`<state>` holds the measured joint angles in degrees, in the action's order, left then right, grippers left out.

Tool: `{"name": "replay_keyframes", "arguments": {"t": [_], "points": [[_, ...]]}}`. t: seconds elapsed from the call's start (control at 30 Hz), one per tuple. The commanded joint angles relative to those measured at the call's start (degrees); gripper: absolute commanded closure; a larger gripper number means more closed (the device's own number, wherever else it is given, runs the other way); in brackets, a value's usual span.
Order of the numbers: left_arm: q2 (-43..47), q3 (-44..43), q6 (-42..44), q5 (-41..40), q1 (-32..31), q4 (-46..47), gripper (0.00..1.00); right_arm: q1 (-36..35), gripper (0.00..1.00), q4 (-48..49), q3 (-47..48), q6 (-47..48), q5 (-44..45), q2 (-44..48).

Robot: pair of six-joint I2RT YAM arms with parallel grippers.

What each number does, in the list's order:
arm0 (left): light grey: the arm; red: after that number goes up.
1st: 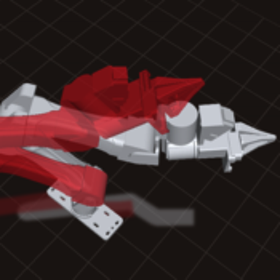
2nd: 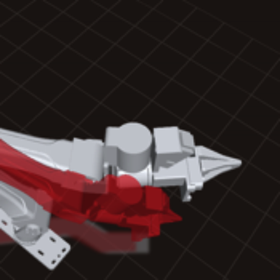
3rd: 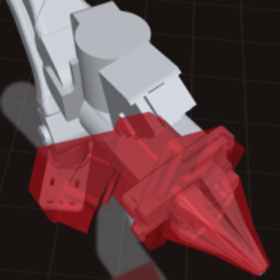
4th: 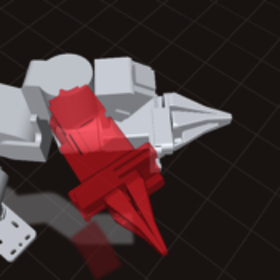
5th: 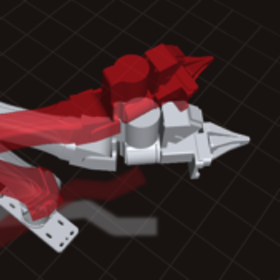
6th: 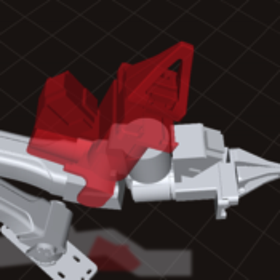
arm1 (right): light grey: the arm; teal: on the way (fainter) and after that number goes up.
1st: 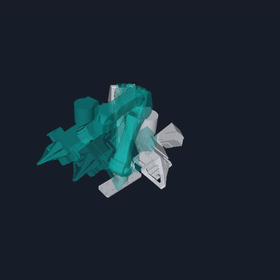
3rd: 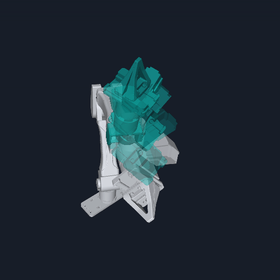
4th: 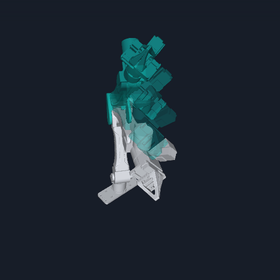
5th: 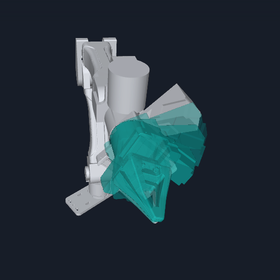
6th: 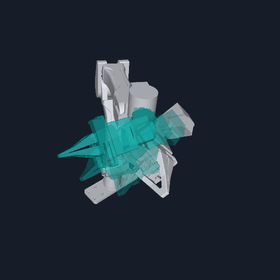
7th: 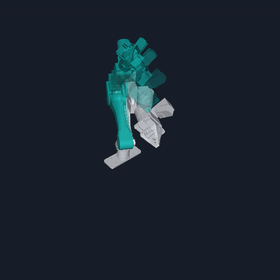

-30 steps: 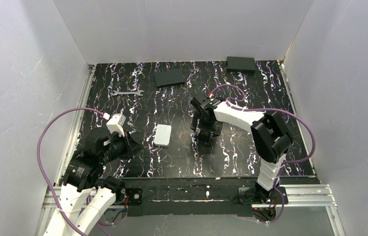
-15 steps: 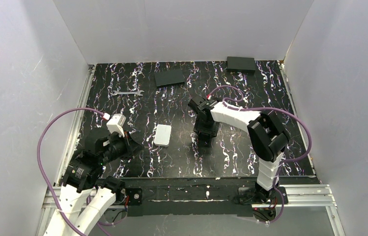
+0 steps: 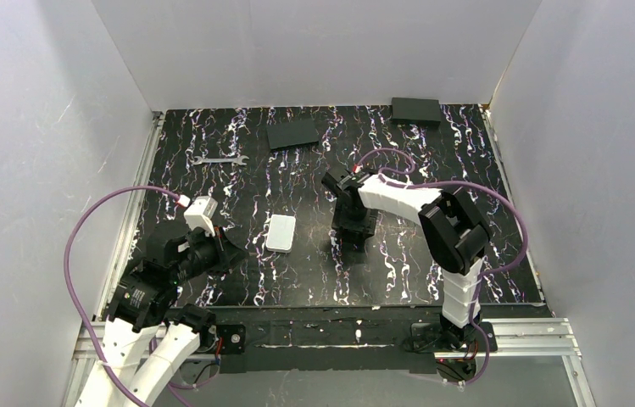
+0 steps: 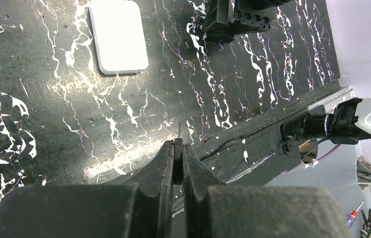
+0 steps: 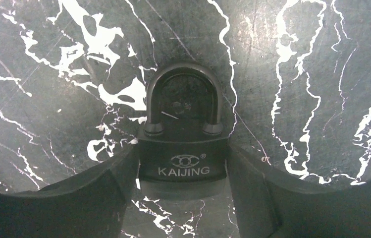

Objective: Unlock with the key

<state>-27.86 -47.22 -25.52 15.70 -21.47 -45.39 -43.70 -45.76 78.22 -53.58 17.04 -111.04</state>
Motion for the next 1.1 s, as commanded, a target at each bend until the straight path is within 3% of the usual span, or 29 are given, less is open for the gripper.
{"name": "replay_keyframes", "arguments": {"t": [0.0, 0.17, 0.2, 0.3, 0.37, 0.53, 0.7, 0.93, 1.07], "points": [[0.2, 0.7, 0.8, 0.5, 0.2, 0.6, 1.00, -0.4, 0.29, -1.1, 0.8, 0.1, 1.7, 0.5], [0.1, 0.7, 0.8, 0.4, 0.2, 0.5, 1.00, -0.5, 0.33, -1.8, 2.1, 0.8, 2.8, -1.1], [0.0, 0.7, 0.8, 0.4, 0.2, 0.5, 1.00, -0.5, 0.42, -2.1, 2.4, 0.8, 3.0, -1.1], [-0.2, 0.7, 0.8, 0.3, 0.2, 0.5, 1.00, -0.5, 0.86, -0.9, 2.1, 1.0, 2.7, 0.3], [-0.4, 0.7, 0.8, 0.2, 0.2, 0.5, 1.00, -0.5, 0.96, 0.4, 1.7, 0.7, 2.1, 1.8], [-1.0, 0.9, 0.7, 0.0, 0.2, 0.7, 1.00, -0.5, 0.99, 8.4, -2.0, -1.5, -1.1, 10.0], [-4.0, 0.4, -0.9, -5.2, 0.2, 0.0, 1.00, -0.5, 0.99, 22.0, -10.6, -12.4, -3.5, 20.8], [-7.0, -5.1, -1.9, -4.5, 0.2, 2.8, 1.00, -0.4, 0.99, 64.4, -34.3, -33.0, -4.5, 36.6], [-7.8, -6.7, -1.7, -2.7, 0.2, 6.2, 1.00, -0.2, 0.99, 63.4, -32.4, -31.8, -4.0, 37.6]]}}
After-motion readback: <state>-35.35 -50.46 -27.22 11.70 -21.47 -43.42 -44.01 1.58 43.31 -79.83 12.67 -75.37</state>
